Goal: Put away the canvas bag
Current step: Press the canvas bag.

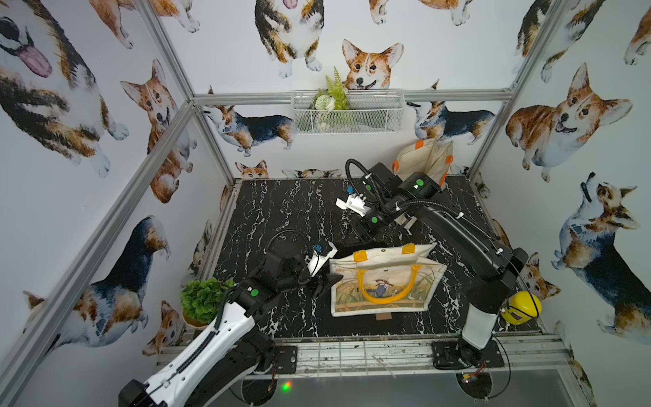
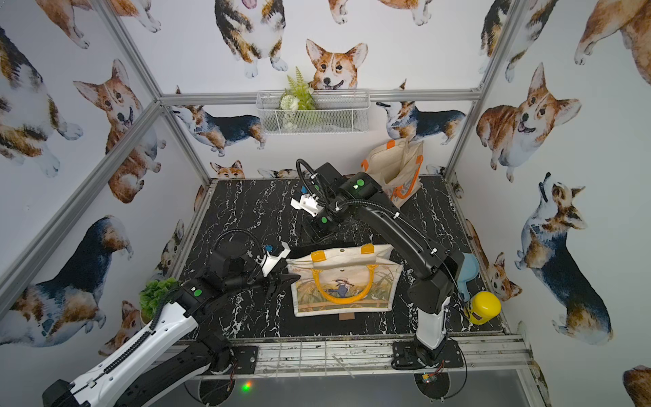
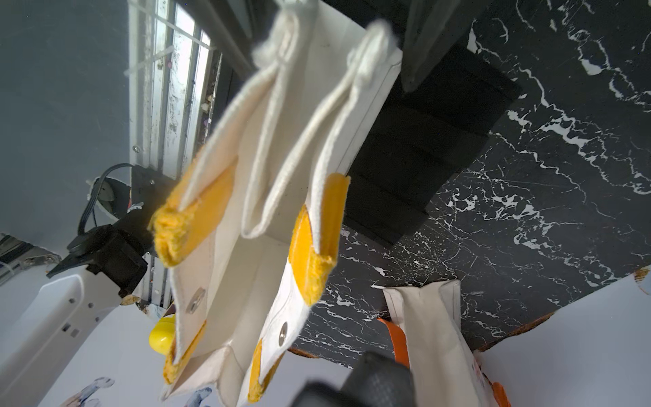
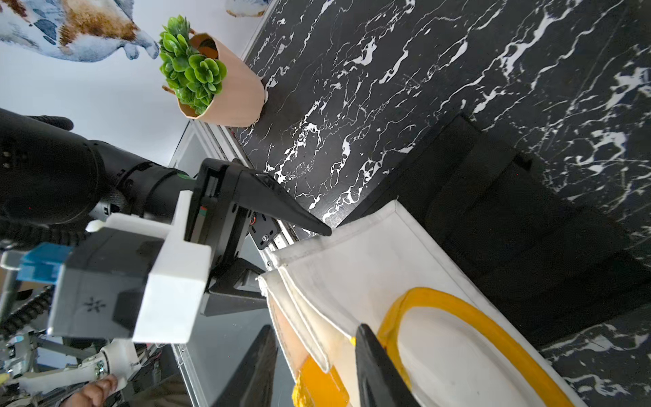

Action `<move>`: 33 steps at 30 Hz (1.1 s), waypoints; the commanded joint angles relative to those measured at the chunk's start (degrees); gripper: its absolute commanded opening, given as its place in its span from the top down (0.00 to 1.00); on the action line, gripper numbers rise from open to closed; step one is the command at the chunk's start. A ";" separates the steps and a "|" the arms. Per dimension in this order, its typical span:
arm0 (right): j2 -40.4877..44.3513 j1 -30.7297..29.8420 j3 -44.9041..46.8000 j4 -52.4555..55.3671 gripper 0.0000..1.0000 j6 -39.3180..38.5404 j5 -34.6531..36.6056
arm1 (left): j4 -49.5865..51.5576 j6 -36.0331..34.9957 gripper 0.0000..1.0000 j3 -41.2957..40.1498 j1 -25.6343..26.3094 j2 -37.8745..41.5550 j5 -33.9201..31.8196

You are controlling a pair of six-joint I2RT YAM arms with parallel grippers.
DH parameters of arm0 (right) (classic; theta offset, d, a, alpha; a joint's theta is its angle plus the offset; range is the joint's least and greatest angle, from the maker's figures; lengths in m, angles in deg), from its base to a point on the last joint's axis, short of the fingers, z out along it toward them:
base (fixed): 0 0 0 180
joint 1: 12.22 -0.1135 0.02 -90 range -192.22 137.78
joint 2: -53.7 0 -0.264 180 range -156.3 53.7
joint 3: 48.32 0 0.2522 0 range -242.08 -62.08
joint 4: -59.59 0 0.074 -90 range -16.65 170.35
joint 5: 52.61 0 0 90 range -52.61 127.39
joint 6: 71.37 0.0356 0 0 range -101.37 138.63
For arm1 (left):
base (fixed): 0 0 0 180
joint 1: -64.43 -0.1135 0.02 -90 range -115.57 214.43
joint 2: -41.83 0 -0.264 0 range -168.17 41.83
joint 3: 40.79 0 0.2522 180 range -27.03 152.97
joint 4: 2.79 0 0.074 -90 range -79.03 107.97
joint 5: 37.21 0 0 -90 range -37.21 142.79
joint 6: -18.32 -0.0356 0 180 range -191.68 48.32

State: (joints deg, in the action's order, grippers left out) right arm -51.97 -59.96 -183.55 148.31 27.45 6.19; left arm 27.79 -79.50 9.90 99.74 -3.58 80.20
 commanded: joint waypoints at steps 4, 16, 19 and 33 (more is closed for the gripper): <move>-2.17 -0.07 -0.27 1.06 0.62 -1.14 -5.28 | -4.68 0.84 0.43 -0.89 0.02 0.56 3.49; 0.54 -0.07 2.74 -0.20 0.63 -0.32 -5.36 | -0.73 -1.61 0.92 -0.58 0.02 2.01 7.89; 1.52 -0.09 4.86 -0.27 0.54 -2.87 -5.01 | 0.11 -2.41 1.00 -0.24 0.02 1.90 8.57; 9.77 -0.59 18.51 -7.11 0.33 -16.14 -8.42 | 5.32 -10.06 1.00 4.03 -0.07 0.73 13.62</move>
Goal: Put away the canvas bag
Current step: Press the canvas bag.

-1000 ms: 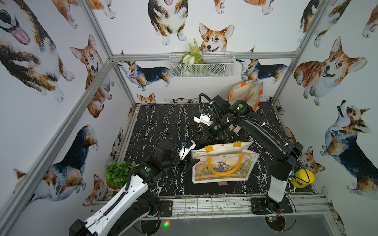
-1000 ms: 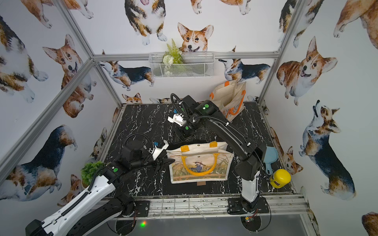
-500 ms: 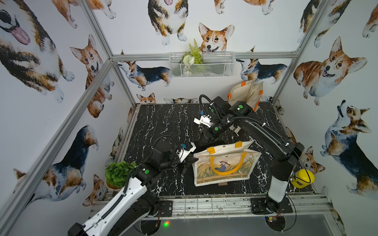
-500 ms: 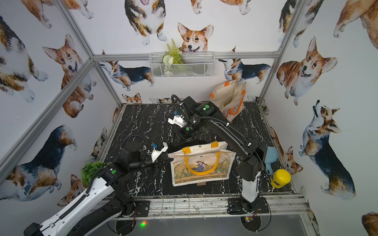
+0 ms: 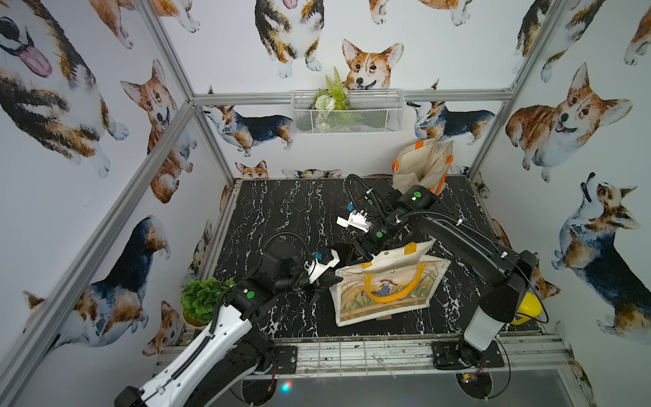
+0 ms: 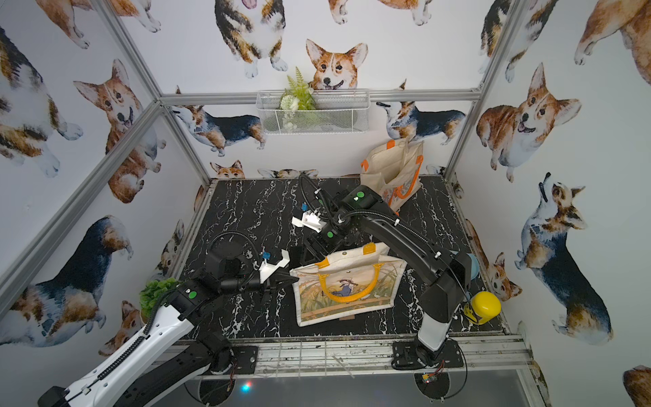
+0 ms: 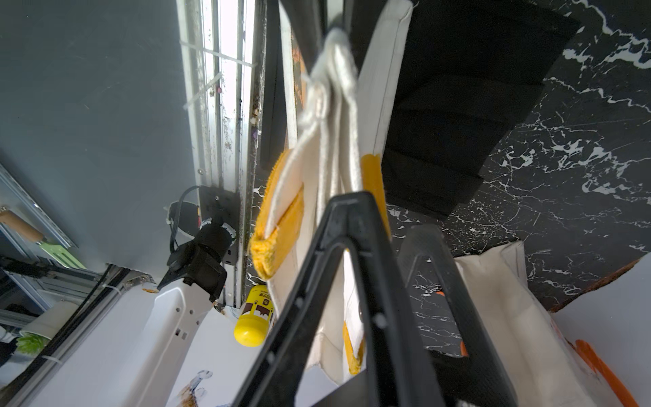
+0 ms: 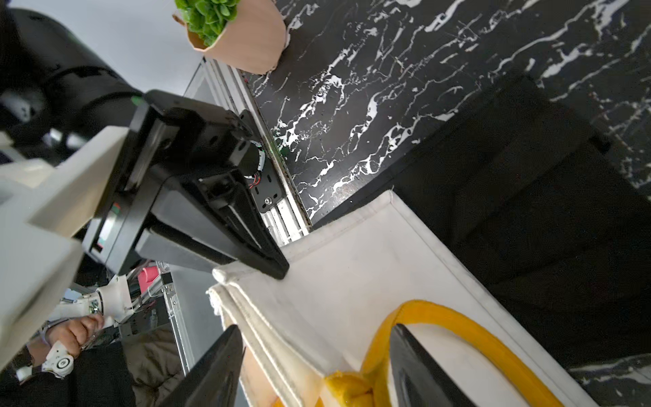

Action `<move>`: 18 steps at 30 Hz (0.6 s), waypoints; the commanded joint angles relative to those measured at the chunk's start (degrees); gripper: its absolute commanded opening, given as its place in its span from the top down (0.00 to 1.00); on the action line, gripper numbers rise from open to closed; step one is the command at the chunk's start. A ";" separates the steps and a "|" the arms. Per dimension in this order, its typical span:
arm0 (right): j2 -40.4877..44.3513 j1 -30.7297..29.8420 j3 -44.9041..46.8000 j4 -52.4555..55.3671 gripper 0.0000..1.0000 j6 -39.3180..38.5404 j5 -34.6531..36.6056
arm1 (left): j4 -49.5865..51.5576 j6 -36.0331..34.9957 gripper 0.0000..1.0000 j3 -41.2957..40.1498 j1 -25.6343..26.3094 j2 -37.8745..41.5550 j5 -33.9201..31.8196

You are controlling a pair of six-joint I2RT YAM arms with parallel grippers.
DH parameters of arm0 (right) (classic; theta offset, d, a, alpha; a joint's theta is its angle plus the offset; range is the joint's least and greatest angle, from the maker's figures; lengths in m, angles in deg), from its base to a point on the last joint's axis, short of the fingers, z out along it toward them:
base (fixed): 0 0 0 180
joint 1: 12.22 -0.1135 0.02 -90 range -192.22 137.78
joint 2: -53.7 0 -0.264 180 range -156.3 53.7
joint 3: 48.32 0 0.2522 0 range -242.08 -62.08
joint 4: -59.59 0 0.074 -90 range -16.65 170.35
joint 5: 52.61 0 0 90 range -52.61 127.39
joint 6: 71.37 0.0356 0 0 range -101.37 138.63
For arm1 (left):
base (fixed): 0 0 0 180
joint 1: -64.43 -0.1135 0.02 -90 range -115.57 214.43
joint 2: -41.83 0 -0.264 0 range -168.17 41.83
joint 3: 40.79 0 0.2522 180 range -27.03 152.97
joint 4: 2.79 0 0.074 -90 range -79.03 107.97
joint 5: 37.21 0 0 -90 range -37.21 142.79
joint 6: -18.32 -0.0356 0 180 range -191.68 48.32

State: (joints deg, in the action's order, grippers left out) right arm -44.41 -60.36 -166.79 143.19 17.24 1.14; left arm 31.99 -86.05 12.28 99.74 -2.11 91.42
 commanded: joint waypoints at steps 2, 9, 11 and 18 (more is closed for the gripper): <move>3.03 -0.41 2.32 -0.58 0.34 -6.65 -3.25 | 1.69 -4.14 1.00 2.29 -0.02 -1.38 2.41; 8.58 -0.86 8.39 1.60 0.36 -6.81 -0.08 | 2.97 -5.74 1.00 3.72 -0.16 -3.87 1.80; 10.35 -0.90 10.11 1.56 0.36 -6.21 0.98 | 3.16 -6.03 1.00 3.89 -0.16 -4.07 1.60; 13.36 -2.41 12.86 3.92 0.36 -6.14 11.27 | 3.27 -5.99 1.00 4.11 -0.44 -4.19 1.75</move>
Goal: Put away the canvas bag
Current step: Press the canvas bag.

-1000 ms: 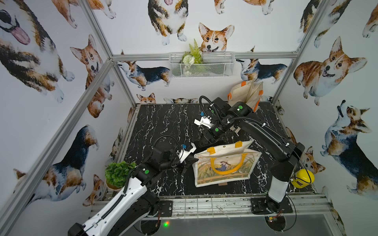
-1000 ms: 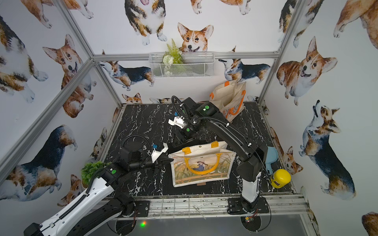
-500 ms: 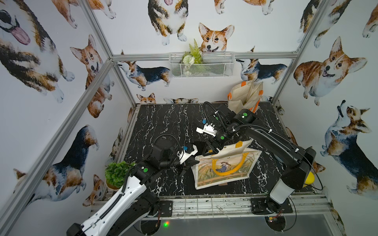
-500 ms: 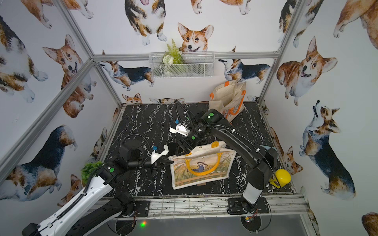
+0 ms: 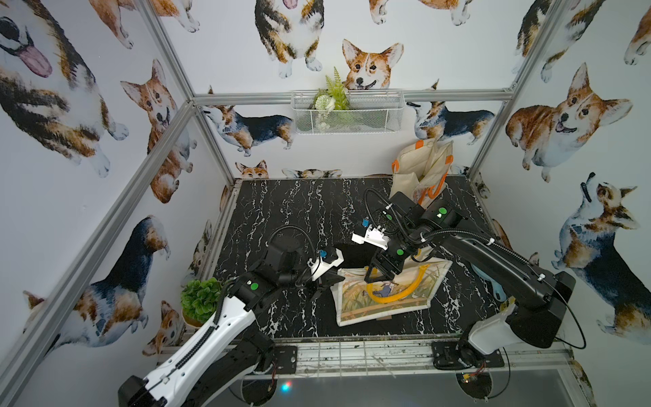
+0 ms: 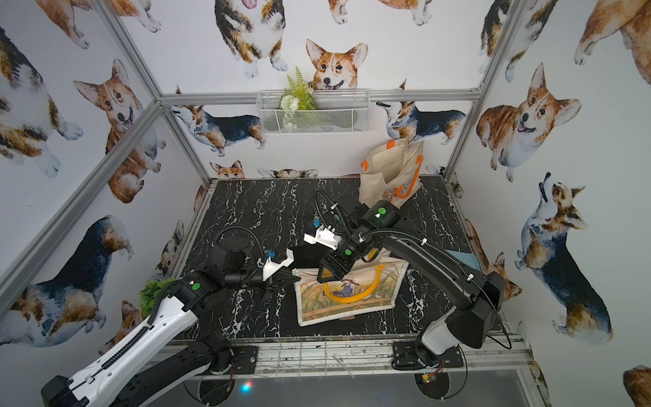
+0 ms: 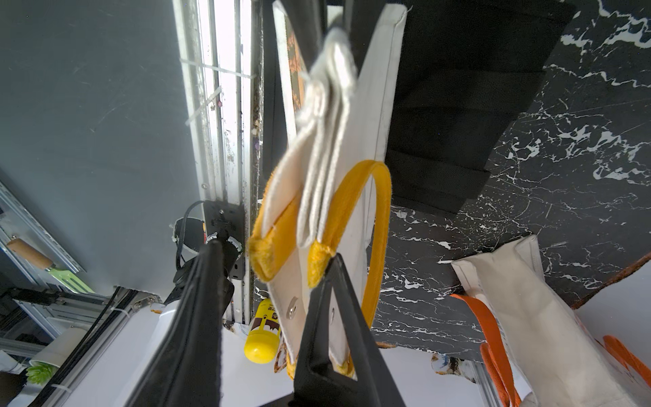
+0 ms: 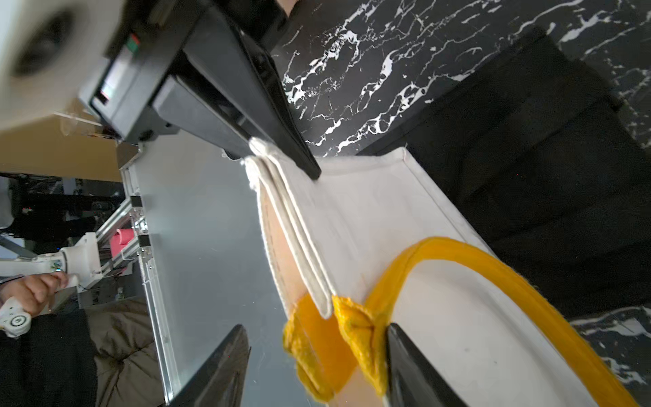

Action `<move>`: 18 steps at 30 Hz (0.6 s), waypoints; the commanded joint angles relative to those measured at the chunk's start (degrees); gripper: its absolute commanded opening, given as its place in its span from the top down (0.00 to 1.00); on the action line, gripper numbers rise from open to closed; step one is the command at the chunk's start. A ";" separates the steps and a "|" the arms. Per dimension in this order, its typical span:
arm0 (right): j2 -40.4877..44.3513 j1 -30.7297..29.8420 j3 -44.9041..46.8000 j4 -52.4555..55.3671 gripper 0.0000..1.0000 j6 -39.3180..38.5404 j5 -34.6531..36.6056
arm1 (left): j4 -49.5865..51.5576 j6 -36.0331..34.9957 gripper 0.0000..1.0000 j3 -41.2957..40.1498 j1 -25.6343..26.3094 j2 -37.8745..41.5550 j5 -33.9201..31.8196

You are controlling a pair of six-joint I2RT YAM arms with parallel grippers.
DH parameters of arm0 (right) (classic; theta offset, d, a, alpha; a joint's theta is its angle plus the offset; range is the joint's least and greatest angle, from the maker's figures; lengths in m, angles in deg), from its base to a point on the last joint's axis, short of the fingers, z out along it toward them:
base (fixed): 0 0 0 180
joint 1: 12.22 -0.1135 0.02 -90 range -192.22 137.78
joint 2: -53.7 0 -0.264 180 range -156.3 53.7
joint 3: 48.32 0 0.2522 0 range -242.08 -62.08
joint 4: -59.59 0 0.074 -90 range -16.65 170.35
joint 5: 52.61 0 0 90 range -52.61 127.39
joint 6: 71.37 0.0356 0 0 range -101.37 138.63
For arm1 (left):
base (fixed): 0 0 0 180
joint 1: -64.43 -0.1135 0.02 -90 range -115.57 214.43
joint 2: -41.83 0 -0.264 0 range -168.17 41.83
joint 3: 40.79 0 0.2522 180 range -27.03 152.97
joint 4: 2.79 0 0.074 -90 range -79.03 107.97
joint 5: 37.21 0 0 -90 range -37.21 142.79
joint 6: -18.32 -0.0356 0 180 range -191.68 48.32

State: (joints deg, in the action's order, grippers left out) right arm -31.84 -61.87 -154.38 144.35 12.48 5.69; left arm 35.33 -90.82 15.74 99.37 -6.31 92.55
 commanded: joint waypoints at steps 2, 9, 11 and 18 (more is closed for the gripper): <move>1.07 -1.77 0.62 3.35 0.36 -1.80 9.64 | -0.02 -1.09 1.00 0.65 -0.05 0.15 0.59; -0.17 -4.82 -0.86 4.32 0.45 -1.62 15.38 | 0.25 -0.83 1.00 1.11 -0.05 0.49 0.67; -0.82 -4.98 -1.54 4.19 0.51 -0.91 15.79 | 0.09 -0.60 1.00 1.27 -0.09 0.49 1.00; -2.61 -5.46 -3.32 3.01 0.87 1.33 13.70 | -1.90 1.50 0.85 0.45 -0.06 1.10 2.22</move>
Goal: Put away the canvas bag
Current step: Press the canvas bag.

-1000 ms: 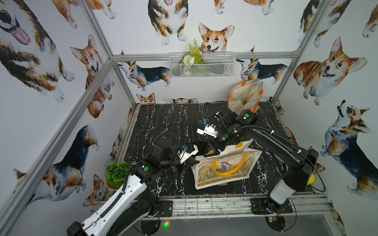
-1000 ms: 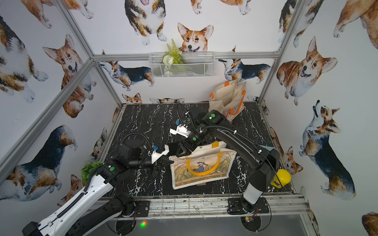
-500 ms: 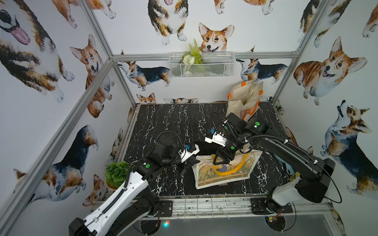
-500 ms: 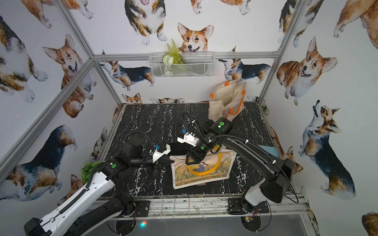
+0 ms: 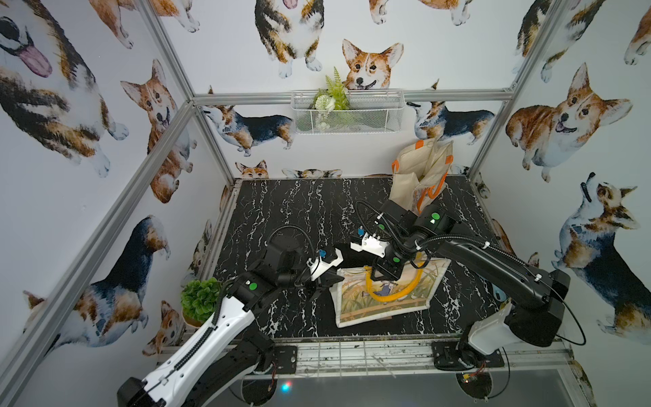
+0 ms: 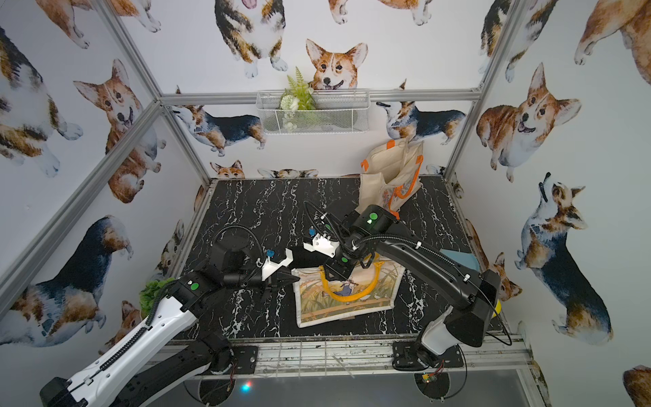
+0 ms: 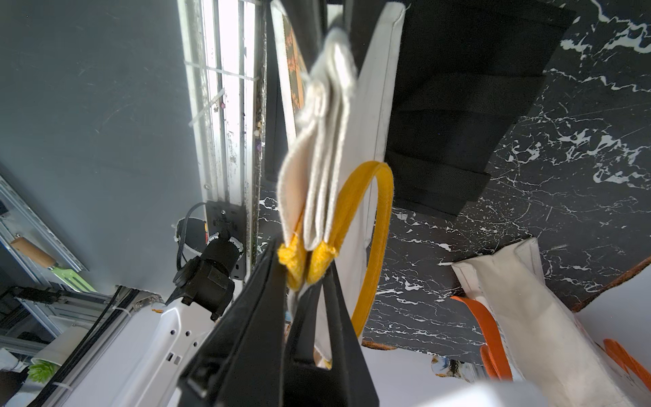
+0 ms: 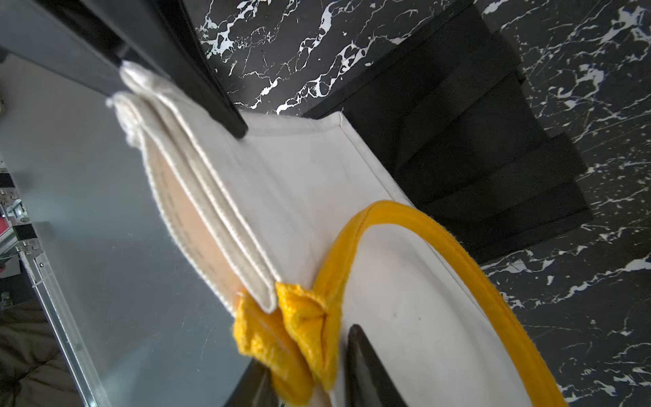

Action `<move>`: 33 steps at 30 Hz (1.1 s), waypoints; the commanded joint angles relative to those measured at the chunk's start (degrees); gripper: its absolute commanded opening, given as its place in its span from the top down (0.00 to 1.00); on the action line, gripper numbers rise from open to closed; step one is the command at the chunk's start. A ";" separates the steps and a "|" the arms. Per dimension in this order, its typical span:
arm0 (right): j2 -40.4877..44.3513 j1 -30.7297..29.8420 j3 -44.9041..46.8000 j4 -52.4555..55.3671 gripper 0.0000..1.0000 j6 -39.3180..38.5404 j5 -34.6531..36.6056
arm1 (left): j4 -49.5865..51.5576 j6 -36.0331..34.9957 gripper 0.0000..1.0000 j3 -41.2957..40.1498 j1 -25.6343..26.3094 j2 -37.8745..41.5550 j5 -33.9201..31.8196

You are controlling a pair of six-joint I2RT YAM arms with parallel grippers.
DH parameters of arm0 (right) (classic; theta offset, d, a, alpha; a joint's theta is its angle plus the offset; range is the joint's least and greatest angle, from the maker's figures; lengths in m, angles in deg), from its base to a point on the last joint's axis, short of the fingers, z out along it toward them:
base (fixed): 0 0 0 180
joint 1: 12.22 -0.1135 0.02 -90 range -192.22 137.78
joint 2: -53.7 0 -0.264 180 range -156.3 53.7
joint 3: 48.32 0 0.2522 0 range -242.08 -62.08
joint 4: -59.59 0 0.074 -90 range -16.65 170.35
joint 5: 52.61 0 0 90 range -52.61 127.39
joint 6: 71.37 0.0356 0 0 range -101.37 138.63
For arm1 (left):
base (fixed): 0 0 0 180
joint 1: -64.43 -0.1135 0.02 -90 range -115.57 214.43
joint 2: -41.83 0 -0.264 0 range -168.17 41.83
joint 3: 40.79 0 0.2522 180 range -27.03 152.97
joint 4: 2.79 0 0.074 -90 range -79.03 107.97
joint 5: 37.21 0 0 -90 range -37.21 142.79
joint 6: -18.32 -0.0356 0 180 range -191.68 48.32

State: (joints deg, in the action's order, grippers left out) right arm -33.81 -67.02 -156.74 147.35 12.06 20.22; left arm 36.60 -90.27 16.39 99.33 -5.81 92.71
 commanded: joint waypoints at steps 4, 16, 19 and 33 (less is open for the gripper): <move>-1.03 -0.39 -2.14 -1.21 1.00 4.38 -2.20 | -5.36 3.15 0.73 -1.43 -0.05 1.14 2.99; -4.25 -0.82 -7.51 -0.26 1.00 12.28 -6.72 | -12.53 9.53 0.59 -4.00 0.39 1.87 2.01; -4.77 -1.09 -8.26 0.07 1.00 12.89 -6.72 | -12.28 9.92 0.67 -3.31 0.44 1.26 -0.72; -3.68 -2.25 -6.85 0.07 0.64 11.08 -9.21 | -10.66 8.62 1.00 -2.29 0.48 0.97 5.11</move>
State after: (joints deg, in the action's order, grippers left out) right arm -38.09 -68.77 -163.73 148.29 24.30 13.30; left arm 28.16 -80.53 13.97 99.81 -4.95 93.21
